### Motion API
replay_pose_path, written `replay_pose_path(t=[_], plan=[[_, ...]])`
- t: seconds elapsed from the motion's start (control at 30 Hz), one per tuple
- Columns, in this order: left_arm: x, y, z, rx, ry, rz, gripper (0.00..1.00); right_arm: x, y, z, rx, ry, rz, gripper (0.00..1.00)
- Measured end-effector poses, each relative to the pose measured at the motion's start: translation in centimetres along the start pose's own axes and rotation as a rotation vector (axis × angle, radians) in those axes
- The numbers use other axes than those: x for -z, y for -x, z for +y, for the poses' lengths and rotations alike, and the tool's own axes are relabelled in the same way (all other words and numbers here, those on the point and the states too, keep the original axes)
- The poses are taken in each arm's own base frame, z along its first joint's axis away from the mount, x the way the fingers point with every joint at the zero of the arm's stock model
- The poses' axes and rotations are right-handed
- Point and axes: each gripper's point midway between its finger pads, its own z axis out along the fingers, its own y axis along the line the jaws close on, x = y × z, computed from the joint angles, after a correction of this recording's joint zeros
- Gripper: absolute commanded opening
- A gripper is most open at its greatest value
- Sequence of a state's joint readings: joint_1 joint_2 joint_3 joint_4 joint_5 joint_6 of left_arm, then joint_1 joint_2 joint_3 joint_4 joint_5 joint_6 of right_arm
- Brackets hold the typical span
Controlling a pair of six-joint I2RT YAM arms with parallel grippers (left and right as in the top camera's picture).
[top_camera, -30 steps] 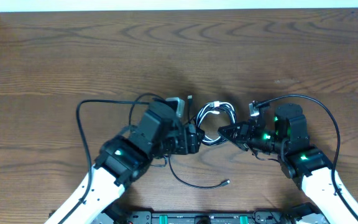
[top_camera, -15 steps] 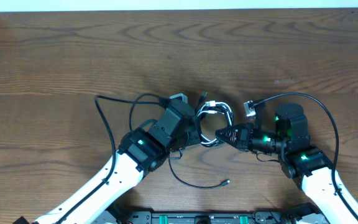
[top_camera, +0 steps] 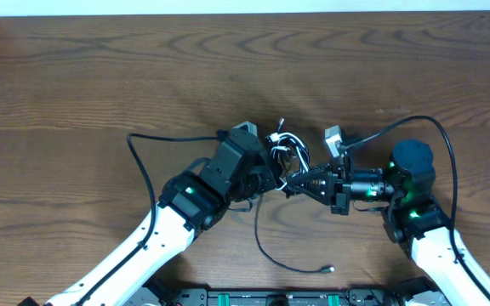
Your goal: Untangle cables
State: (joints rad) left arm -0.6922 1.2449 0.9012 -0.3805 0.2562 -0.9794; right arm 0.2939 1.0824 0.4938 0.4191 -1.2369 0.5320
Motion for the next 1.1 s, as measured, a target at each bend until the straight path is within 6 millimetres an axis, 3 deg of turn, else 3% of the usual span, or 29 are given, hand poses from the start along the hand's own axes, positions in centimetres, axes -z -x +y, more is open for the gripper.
replay_pose_path(t=[0.3, 0.53, 0.57, 0.7, 0.8, 0.93, 1.1], plan=[[0.3, 0.0, -0.2, -0.045, -0.009, 0.014, 0.10, 0.0, -0.3, 1.1, 0.107, 0.070, 0.022, 0.01], [1.9, 3.0, 2.9, 0.053, 0.048, 0.002, 0.10, -0.1, -0.1, 0.2, 0.111, 0.033, 0.006, 0.01], [2.3, 4.2, 4.5, 0.089, 0.095, -0.031, 0.10, -0.1, -0.2, 0.7, 0.121, 0.058, 0.015, 0.01], [4.1, 9.3, 15.0, 0.313, 0.383, -0.210, 0.09, 0.5, -0.8, 4.4, 0.211, 0.205, 0.077, 0.01], [5.4, 9.8, 18.5, 0.402, 0.469, -0.242, 0.08, 0.7, -1.2, 5.2, 0.222, 0.248, 0.101, 0.03], [5.5, 10.2, 18.3, 0.418, 0.415, -0.225, 0.08, 0.8, -1.5, 5.5, 0.229, 0.273, 0.115, 0.13], [4.2, 9.8, 15.1, 0.254, 0.251, -0.117, 0.08, 0.4, -1.4, 4.0, 0.168, 0.229, 0.103, 0.35]])
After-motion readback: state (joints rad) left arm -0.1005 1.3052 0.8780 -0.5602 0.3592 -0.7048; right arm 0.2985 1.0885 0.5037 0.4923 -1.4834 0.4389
